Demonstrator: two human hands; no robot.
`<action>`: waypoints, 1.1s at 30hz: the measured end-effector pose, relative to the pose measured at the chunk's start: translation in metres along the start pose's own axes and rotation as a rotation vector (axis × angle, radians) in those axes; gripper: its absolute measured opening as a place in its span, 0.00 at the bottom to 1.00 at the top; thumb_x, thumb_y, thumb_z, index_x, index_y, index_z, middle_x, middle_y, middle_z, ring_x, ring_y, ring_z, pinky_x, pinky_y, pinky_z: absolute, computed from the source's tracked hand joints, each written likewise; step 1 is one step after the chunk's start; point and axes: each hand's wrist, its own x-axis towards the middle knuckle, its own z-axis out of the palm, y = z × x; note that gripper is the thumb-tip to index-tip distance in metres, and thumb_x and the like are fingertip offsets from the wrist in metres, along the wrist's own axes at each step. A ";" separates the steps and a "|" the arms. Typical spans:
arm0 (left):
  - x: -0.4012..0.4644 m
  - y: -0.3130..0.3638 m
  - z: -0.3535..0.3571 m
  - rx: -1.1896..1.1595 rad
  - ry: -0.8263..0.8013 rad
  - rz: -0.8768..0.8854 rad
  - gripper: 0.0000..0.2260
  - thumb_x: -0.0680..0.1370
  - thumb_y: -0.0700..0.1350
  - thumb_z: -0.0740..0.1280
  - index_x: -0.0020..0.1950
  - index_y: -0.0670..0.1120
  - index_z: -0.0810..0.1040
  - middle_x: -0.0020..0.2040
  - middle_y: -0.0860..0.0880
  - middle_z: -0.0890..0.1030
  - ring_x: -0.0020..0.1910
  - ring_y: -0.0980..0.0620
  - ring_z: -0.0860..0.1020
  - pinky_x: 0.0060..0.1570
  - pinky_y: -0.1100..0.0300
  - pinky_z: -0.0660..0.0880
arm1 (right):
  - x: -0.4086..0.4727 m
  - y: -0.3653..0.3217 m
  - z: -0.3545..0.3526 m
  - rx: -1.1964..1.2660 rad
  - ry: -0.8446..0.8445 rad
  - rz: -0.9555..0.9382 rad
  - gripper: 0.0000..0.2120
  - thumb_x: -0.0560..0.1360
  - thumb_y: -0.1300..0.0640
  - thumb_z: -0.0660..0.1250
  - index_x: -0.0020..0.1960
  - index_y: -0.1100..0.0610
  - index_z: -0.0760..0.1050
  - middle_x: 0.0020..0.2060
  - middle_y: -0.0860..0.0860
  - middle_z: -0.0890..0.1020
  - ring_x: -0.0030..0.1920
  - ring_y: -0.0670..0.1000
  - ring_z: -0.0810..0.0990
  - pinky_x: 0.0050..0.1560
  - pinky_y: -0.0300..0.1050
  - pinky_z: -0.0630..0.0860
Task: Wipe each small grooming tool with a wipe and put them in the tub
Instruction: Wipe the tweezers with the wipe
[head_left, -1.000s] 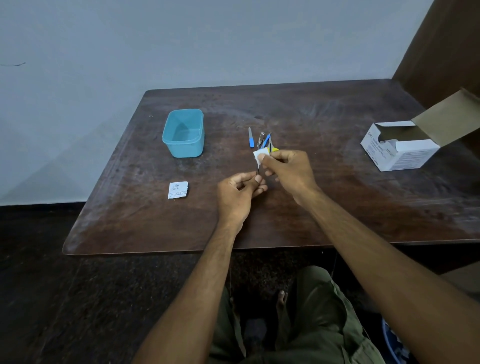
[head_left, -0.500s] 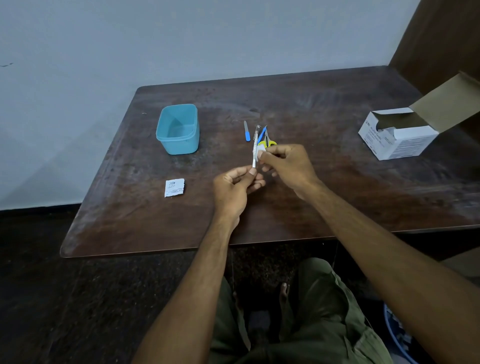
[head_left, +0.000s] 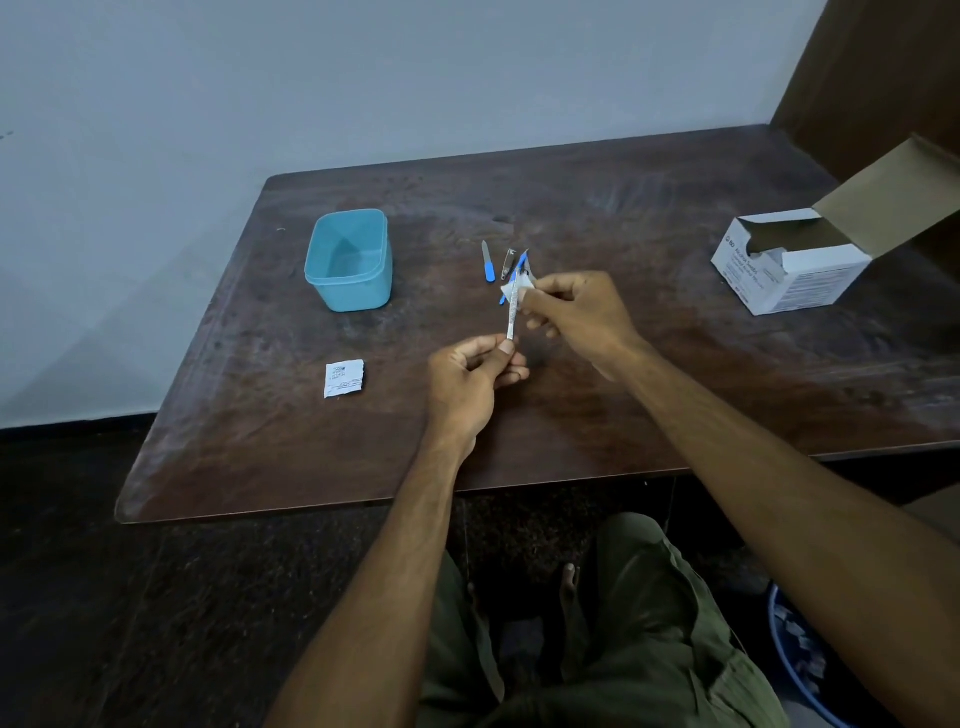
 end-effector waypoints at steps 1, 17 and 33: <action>0.000 0.000 0.000 0.000 -0.004 -0.001 0.04 0.78 0.34 0.66 0.48 0.39 0.81 0.34 0.44 0.81 0.30 0.56 0.81 0.36 0.68 0.78 | 0.003 -0.004 -0.001 0.000 0.015 -0.012 0.05 0.75 0.57 0.70 0.42 0.56 0.83 0.34 0.49 0.83 0.31 0.43 0.78 0.30 0.36 0.71; 0.000 -0.001 0.002 -0.090 0.129 0.035 0.03 0.76 0.36 0.69 0.44 0.41 0.82 0.34 0.45 0.83 0.32 0.52 0.82 0.35 0.65 0.79 | -0.016 0.003 -0.007 0.094 0.088 -0.100 0.02 0.74 0.60 0.71 0.44 0.59 0.83 0.35 0.50 0.83 0.30 0.42 0.77 0.30 0.34 0.72; -0.003 -0.015 0.005 0.382 0.377 0.395 0.03 0.73 0.41 0.71 0.41 0.42 0.84 0.35 0.52 0.84 0.33 0.61 0.80 0.38 0.64 0.77 | -0.010 -0.003 0.023 -0.081 0.130 0.128 0.15 0.68 0.51 0.77 0.34 0.62 0.80 0.29 0.55 0.79 0.25 0.44 0.73 0.25 0.35 0.68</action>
